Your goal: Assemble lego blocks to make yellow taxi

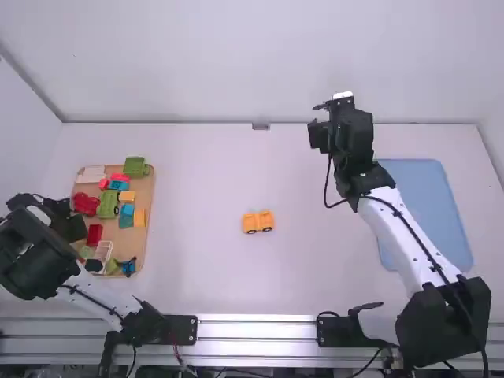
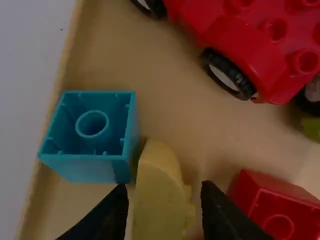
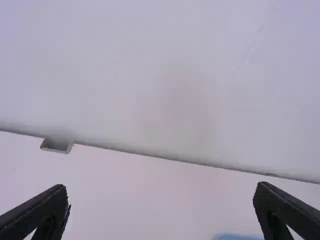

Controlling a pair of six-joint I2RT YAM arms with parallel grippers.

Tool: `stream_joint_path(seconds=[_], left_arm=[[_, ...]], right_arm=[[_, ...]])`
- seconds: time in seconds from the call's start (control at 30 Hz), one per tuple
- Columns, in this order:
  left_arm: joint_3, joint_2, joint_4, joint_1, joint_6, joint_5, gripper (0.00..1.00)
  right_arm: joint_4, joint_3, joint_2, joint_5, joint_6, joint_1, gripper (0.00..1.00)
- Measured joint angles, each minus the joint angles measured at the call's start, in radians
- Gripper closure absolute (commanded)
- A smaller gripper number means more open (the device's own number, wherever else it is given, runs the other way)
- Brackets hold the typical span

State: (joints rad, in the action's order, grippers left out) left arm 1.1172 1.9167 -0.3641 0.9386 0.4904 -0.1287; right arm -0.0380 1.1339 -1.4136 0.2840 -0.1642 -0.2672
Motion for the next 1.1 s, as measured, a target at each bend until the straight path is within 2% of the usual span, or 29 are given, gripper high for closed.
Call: stream_joint_path(seconds=[0.4,0.5,0.63,0.93,1.1], left_arm=[[0.0,0.005,0.006,0.0,-0.001,-0.003,0.6],[0.0,0.019,0.011,-0.001,-0.001,-0.006,0.62],[0.0,0.019,0.011,-0.006,-0.002,-0.01,0.7],[0.004,0.019,-0.017,-0.008,-0.01,0.006,0.7],[0.004,0.019,-0.011,-0.008,-0.024,0.009,0.76]], right_arm=[[0.0,0.0,0.0,-0.001,0.0,0.0,0.01],[-0.001,0.0,0.0,0.0,0.001,0.0,0.01],[0.0,0.0,0.0,0.0,0.0,0.0,0.01],[-0.004,0.0,0.0,0.0,0.0,0.0,0.02],[-0.003,0.0,0.0,0.0,0.0,0.0,0.01]])
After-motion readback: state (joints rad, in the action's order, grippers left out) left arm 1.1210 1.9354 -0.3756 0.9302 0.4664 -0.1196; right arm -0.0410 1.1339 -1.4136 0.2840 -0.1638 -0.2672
